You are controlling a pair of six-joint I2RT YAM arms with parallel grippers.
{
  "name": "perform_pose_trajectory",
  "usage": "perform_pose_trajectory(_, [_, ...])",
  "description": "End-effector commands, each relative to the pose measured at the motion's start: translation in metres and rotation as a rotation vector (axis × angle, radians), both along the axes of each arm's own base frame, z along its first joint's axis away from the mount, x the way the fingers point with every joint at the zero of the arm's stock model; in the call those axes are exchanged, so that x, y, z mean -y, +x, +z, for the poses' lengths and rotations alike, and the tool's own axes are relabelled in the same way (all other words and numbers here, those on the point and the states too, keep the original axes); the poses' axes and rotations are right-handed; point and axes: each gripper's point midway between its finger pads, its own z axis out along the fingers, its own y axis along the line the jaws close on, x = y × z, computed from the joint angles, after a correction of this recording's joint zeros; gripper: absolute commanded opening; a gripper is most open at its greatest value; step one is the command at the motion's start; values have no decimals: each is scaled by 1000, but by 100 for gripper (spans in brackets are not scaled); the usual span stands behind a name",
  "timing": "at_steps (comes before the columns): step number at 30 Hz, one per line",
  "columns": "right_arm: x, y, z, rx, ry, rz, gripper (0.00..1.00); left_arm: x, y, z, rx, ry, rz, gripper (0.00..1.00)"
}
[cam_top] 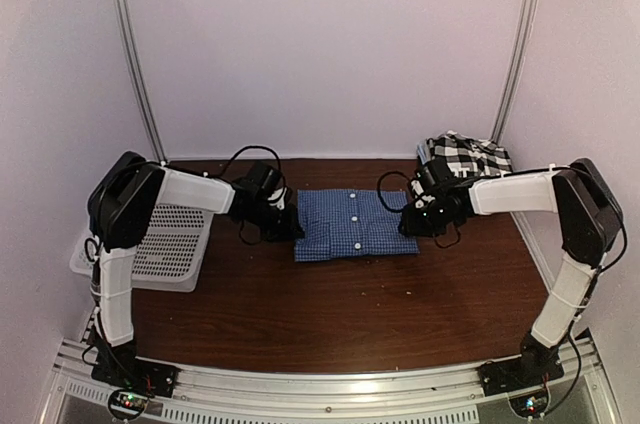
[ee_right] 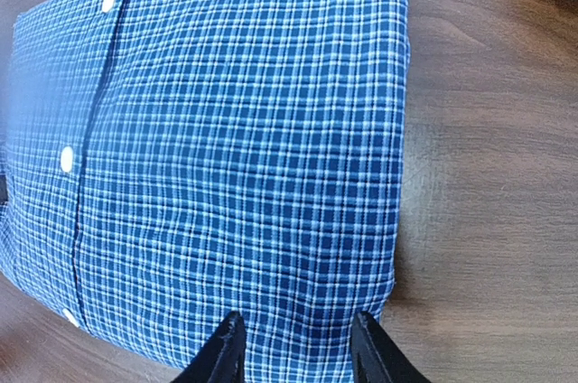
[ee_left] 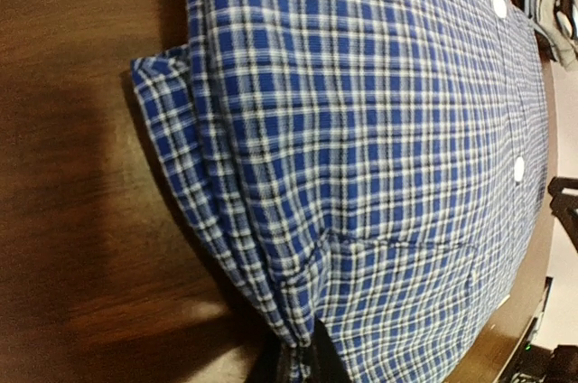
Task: Fold and stack the long sleeve shirts
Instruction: Pick up the square-folded shirt from the center of the board, then turn over the square-folded shirt at the center of the board.
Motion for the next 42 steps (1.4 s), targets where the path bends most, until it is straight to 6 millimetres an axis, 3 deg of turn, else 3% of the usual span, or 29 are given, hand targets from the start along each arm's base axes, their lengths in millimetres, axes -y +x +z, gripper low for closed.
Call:
perform_pose_trajectory(1, [-3, 3, 18, 39, 0, 2, 42, 10, 3, 12, 17, -17, -16, 0])
perform_pose_trajectory(7, [-16, 7, 21, 51, -24, 21, 42, -4, -9, 36, 35, 2, -46, 0])
perform_pose_trajectory(13, [-49, 15, 27, 76, -55, 52, 42, -35, -28, 59, 47, 15, -77, 0])
perform_pose_trajectory(20, [-99, 18, 6, 48, -64, 90, 37, -81, -45, 79, 45, 33, -90, 0])
perform_pose_trajectory(24, [-142, 12, -10, 30, -62, 142, 36, -102, -49, 94, 60, 30, -90, 0])
perform_pose_trajectory(30, [-193, -1, -25, 23, -37, 189, 33, -131, -35, 136, 147, 60, -69, 0])
perform_pose_trajectory(38, [-269, -9, -23, 28, 152, 249, 33, -116, -16, 213, 291, 4, -135, 0])
perform_pose_trajectory(42, [-303, 2, -8, 57, 299, 248, 33, -104, -8, 242, 337, -58, -163, 0])
